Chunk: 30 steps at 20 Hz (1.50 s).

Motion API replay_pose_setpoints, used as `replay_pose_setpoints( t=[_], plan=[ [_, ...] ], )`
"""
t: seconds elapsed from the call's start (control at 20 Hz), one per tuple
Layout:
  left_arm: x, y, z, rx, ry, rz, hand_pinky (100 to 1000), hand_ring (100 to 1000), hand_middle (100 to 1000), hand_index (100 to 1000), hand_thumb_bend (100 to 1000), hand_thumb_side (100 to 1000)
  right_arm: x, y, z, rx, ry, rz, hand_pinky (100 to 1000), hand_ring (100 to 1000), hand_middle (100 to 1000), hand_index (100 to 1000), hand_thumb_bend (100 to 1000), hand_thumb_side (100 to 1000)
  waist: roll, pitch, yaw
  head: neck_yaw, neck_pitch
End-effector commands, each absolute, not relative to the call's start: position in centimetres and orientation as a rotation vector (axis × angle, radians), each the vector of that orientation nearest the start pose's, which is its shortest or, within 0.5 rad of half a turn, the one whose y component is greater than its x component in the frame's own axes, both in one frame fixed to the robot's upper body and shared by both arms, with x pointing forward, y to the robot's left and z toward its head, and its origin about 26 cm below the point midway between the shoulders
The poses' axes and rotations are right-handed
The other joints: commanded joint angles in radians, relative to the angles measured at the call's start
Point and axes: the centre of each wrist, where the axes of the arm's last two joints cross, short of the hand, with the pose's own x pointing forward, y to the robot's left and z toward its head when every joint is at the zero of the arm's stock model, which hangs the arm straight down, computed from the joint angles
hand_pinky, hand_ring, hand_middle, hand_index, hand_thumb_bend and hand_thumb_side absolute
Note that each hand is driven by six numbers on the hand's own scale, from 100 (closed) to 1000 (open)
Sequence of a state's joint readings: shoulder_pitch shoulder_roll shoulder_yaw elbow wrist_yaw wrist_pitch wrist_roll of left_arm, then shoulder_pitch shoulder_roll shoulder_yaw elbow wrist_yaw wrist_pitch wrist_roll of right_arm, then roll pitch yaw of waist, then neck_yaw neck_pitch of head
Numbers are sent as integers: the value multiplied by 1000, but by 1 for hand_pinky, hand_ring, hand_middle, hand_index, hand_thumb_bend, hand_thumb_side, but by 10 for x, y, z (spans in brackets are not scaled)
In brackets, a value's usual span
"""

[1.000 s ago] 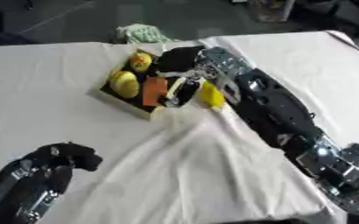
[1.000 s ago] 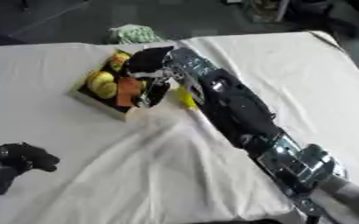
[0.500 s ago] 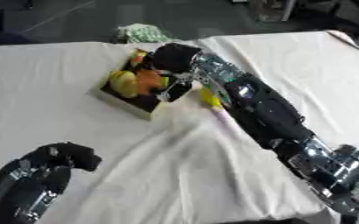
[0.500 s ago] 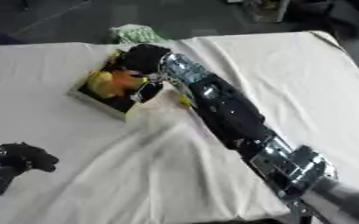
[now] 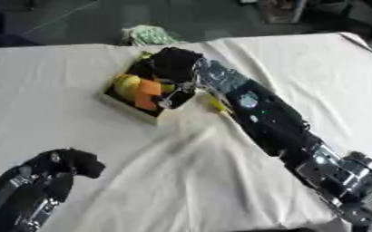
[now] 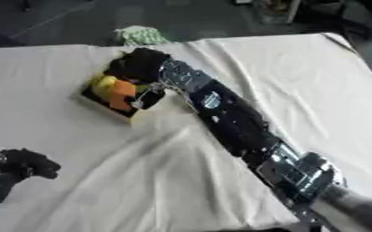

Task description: Pick up objects on the table and place them in the box.

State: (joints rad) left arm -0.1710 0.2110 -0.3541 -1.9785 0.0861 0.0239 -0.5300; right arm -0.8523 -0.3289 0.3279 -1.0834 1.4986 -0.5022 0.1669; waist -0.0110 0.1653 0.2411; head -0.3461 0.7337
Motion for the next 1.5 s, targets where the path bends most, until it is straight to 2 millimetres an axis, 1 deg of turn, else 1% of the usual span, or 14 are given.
replay_pose_setpoints(
  t=[0.05,0.25,0.45,0.5,0.55,0.6,0.7,0.75,0.85,0.95,1.0,1.2,1.45,1.5],
  plan=[
    [269,167,137,-644,-1901,-1004,744,752,621,784,100,649,456,-193,165,1380,1561,-2577,658,791,937,1000,296,538,3,-12,1,-2,-11],
    [269,167,137,-641,-1902,-1002,743,751,621,784,100,649,456,-196,166,1402,1542,-2574,704,843,976,1000,290,529,3,-12,0,-1,-11],
    [269,168,137,-637,-1901,-998,743,751,621,784,100,650,454,-204,181,1385,1568,-2561,749,888,997,1000,231,513,1,-14,-4,3,-11],
    [269,168,136,-636,-1900,-997,743,751,621,784,100,650,453,-206,186,1371,1581,-2560,754,890,992,1000,155,506,1,-14,-5,4,-11],
    [269,168,136,-635,-1899,-997,743,751,621,784,100,650,451,-209,191,1345,1603,-2565,753,889,987,1000,100,537,0,-15,-6,5,-11],
    [269,168,136,-634,-1898,-996,743,751,621,784,100,650,450,-213,196,1313,1633,-2575,745,881,977,1000,100,509,-1,-15,-8,6,-11],
    [269,169,136,-631,-1898,-995,743,751,621,784,100,650,447,-219,202,1229,1719,-2606,723,861,954,1000,100,533,-2,-16,-10,9,-11],
    [269,169,136,-629,-1898,-994,743,751,621,784,100,650,446,-223,203,1172,1784,-2622,716,853,947,998,100,530,-3,-16,-12,11,-11],
    [269,170,136,-624,-1898,-992,743,750,621,784,100,651,441,-232,205,1042,1921,-2657,698,838,930,991,100,566,-5,-16,-14,16,-11],
    [269,170,136,-620,-1897,-991,743,750,620,784,100,651,434,-239,214,977,1987,-2695,711,851,938,993,100,539,-7,-17,-17,21,-11],
    [269,171,136,-618,-1897,-990,743,750,620,784,100,651,431,-243,217,970,1994,-2719,713,853,936,991,100,572,-7,-17,-19,22,-11],
    [269,171,135,-613,-1897,-989,743,750,620,784,100,649,421,-257,223,963,1931,-2857,725,861,935,987,100,660,-8,-18,-24,25,-12],
    [269,172,135,-610,-1898,-989,743,750,620,784,100,646,420,-274,216,1015,1741,-3033,744,876,945,988,100,772,-8,-19,-28,27,-12],
    [269,172,135,-610,-1899,-989,743,749,620,784,100,646,420,-276,214,1029,1701,-3058,744,874,941,985,100,763,-8,-19,-28,27,-12]
  ],
)
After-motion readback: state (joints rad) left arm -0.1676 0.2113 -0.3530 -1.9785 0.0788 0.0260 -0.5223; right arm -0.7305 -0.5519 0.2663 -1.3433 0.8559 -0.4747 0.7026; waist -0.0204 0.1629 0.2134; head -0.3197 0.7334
